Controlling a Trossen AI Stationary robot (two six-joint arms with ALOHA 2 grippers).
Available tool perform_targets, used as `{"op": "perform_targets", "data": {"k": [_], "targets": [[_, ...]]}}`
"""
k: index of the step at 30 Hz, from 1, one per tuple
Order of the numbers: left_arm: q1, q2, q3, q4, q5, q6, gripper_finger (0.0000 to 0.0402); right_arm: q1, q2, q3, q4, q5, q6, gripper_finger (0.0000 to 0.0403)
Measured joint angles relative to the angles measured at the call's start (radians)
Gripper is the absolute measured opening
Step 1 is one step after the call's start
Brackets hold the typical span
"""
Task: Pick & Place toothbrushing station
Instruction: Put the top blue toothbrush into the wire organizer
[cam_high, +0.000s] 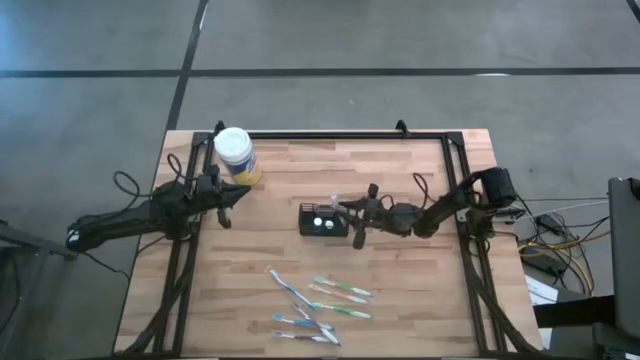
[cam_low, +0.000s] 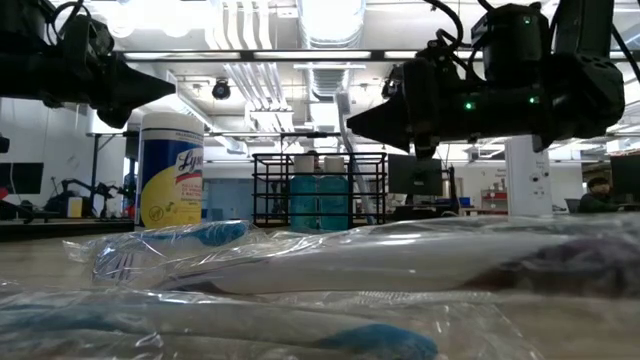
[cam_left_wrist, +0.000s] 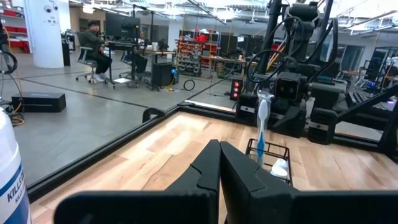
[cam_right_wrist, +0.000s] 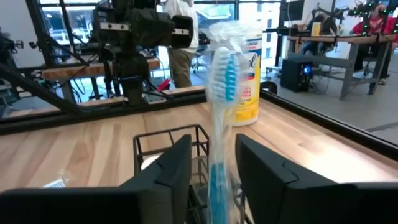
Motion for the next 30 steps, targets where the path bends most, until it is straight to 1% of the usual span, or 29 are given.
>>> {"op": "perform_targets", "data": {"k": [4, 8, 13, 17, 21, 24, 28, 30], "targets": [[0.0, 0.0, 0.0, 0.0, 0.0, 0.002, 0.001, 0.008, -0.056, -0.002, -0.064, 0.001, -0.004, 0.0149], [0.0, 0.0, 0.0, 0.0, 0.0, 0.007, 0.001, 0.012, -0.176, -0.002, -0.199, 0.001, -0.027, 0.0164], [0.0, 0.0, -0.001, 0.0, 0.0, 0.006, 0.001, 0.013, -0.382, 0.001, -0.48, 0.001, -0.039, 0.0174], [0.0, 0.0, -0.002, 0.0, 0.0, 0.001, 0.001, 0.032, -0.579, 0.003, -0.631, 0.005, -0.065, 0.017], [0.0, 0.0, -0.002, -0.001, 0.0, -0.005, 0.001, 0.069, -0.775, 0.004, -0.719, 0.004, -0.083, 0.0137], [0.0, 0.0, -0.002, -0.001, 0.0, -0.009, 0.001, 0.106, -0.917, 0.004, -0.809, 0.008, -0.092, 0.0094], [0.0, 0.0, -0.002, -0.001, 0.0, -0.011, 0.001, 0.152, -1.07, 0.004, -0.976, 0.009, -0.086, 0.003], [0.0, 0.0, -0.002, -0.001, 0.0, -0.007, 0.001, 0.17, -1.126, 0.004, -1.057, 0.016, -0.074, 0.0015]]}}
